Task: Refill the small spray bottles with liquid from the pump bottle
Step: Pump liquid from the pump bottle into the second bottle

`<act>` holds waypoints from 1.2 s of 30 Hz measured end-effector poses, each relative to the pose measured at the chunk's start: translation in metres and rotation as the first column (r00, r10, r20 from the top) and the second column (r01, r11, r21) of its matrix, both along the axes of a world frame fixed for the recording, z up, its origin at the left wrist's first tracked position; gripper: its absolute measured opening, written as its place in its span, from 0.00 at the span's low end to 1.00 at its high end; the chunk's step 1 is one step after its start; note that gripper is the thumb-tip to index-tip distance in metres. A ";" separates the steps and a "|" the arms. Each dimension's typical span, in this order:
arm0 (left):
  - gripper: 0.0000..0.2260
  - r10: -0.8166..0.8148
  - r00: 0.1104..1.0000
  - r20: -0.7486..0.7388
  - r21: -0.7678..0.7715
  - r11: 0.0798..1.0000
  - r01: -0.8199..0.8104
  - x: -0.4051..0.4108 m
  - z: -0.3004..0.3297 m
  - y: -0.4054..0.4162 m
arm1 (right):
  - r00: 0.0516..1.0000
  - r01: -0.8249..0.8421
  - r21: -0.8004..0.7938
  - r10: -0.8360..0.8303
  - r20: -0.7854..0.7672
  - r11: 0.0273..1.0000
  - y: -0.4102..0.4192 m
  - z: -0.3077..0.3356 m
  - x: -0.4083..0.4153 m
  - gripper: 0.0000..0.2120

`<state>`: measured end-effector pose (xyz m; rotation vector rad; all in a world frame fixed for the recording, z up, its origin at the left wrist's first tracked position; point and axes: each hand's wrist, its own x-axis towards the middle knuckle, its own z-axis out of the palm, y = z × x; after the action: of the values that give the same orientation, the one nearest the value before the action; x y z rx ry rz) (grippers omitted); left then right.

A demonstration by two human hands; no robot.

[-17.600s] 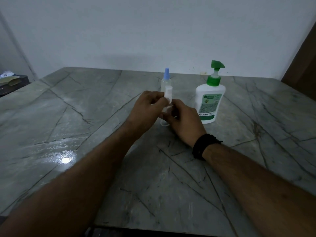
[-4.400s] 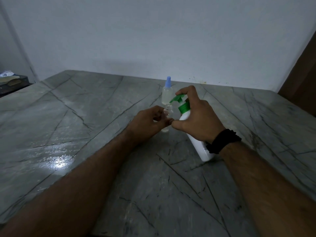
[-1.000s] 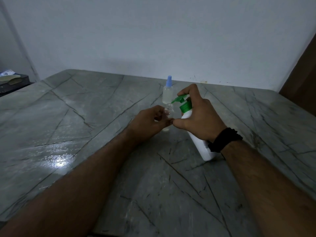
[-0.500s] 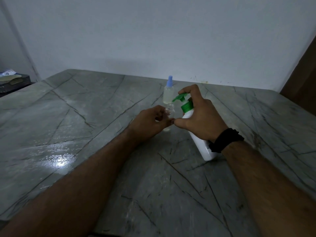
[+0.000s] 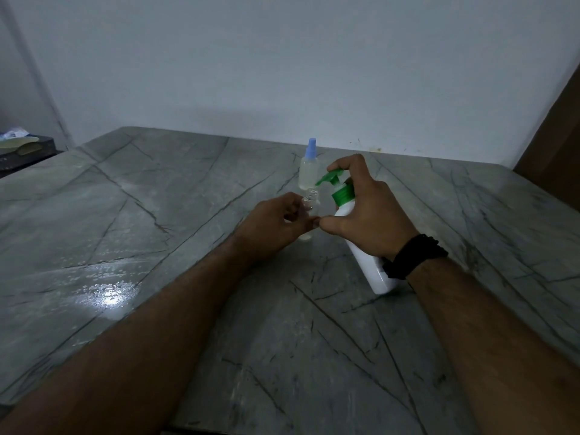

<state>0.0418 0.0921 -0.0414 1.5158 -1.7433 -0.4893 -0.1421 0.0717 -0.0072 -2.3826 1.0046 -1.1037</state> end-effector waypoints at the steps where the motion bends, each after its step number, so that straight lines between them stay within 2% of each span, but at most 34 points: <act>1: 0.15 -0.002 1.000 -0.010 0.004 1.000 0.002 0.000 0.000 0.000 | 1.000 -0.003 0.003 0.003 0.006 1.000 0.000 0.000 0.000 0.35; 16: 0.11 0.002 1.000 0.016 -0.012 1.000 -0.002 0.003 -0.003 -0.002 | 1.000 -0.014 0.019 0.014 0.010 1.000 0.001 0.001 0.002 0.33; 23: 0.15 0.000 1.000 -0.005 -0.005 1.000 0.000 0.002 -0.002 -0.001 | 1.000 0.021 -0.007 -0.020 0.010 1.000 0.001 0.001 0.002 0.34; 31: 0.14 -0.008 1.000 -0.004 -0.006 1.000 0.008 0.001 0.000 0.001 | 1.000 0.008 0.014 -0.008 0.021 1.000 0.000 0.001 0.002 0.32; 36: 0.16 -0.004 1.000 -0.004 0.011 1.000 0.004 -0.001 0.002 0.002 | 1.000 0.023 -0.001 -0.023 0.018 1.000 -0.001 0.000 0.000 0.35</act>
<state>0.0403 0.0945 -0.0394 1.5190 -1.7434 -0.5043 -0.1421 0.0708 -0.0069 -2.3635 1.0286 -1.1326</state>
